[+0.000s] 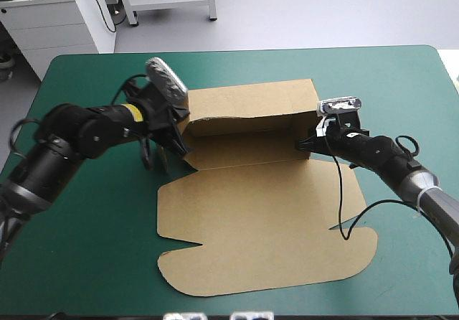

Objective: Fold the box

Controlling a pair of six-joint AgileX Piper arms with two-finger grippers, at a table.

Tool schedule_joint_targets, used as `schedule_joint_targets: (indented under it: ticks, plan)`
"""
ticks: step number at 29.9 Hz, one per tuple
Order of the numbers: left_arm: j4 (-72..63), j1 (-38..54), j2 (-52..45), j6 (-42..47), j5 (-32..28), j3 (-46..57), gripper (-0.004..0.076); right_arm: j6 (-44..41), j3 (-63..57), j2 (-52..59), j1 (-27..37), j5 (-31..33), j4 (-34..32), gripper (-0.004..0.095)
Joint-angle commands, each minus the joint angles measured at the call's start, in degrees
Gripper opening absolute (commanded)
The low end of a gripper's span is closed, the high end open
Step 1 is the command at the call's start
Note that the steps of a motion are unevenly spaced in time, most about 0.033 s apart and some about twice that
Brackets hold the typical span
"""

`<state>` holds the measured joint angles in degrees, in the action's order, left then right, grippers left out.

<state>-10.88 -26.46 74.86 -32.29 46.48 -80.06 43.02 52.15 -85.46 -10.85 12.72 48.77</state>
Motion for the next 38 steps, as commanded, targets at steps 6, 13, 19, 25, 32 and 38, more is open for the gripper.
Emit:
schedule_joint_targets:
  ticks: [6,13,19,25,32,38]
  plan:
    - [-29.68,32.44,-4.99,-14.38,6.72,1.90,0.0008,-2.24,1.89,0.24,-0.07,5.74,-0.34,-0.0014]
    - [-49.07,53.81,-4.99,-17.59,4.63,13.27,0.0008,-3.30,4.53,0.24,-0.07,7.81,-0.58,-0.0014]
    - [-54.03,59.14,-4.99,-17.48,2.41,17.46,0.0008,-9.57,6.82,0.24,-0.07,9.54,-8.13,-0.0014]
    - [-53.92,59.14,-4.88,-17.48,0.50,17.46,0.0008,-22.91,15.62,0.24,0.14,22.35,-22.25,-0.0014]
    - [-53.92,59.14,-4.40,-19.75,0.58,17.46,0.0008,-34.43,27.58,0.24,0.14,39.08,-31.31,-0.0014]
    - [-53.92,59.14,-3.45,-19.88,0.58,17.46,0.0008,-41.78,33.99,0.00,0.14,55.21,-43.39,-0.0013]
